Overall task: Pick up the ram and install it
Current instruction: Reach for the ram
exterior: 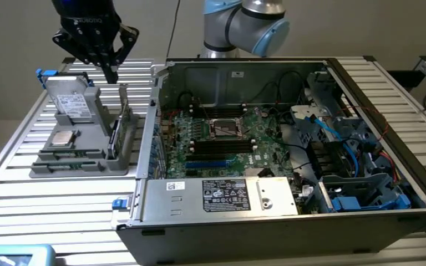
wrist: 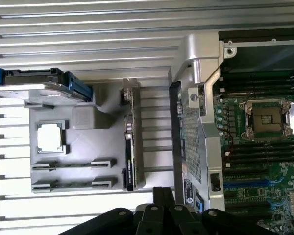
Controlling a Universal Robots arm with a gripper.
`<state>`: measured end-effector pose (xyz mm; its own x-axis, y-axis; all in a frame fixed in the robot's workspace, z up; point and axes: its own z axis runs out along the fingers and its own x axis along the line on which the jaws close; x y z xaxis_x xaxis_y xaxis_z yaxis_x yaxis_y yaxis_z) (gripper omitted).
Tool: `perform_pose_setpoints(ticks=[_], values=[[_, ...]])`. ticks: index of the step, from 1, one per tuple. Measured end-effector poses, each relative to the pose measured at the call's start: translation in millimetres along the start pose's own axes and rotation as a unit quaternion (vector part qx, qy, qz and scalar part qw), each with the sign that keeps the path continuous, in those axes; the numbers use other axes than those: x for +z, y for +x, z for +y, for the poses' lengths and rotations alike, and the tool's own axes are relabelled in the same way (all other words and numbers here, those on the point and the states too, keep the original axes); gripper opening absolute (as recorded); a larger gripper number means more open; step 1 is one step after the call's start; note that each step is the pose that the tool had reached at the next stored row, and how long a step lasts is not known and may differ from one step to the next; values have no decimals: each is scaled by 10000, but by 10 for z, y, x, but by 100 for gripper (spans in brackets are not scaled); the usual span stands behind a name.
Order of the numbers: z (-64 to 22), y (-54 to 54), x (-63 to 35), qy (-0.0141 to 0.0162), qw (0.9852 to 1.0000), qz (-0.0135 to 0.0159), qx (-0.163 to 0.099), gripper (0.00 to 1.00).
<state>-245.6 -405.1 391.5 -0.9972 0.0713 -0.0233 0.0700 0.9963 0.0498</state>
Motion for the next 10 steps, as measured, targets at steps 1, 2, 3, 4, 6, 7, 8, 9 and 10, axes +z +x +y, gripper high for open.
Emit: perform_pose_setpoints(ticks=[1,2,3,4,6,7,8,9,10], values=[[-11,11,14,1,10000,0,0,11],[-24,20,31,1,10000,1,-1,11],[-38,28,48,1,10000,1,-1,11],[-51,38,65,1,10000,1,-1,11],[-72,80,100,1,10000,0,0,11],[-79,121,117,1,10000,1,0,11],[-86,167,133,2,10000,2,0,11],[-91,211,148,1,10000,3,0,11],[-97,256,160,1,10000,6,0,11]])
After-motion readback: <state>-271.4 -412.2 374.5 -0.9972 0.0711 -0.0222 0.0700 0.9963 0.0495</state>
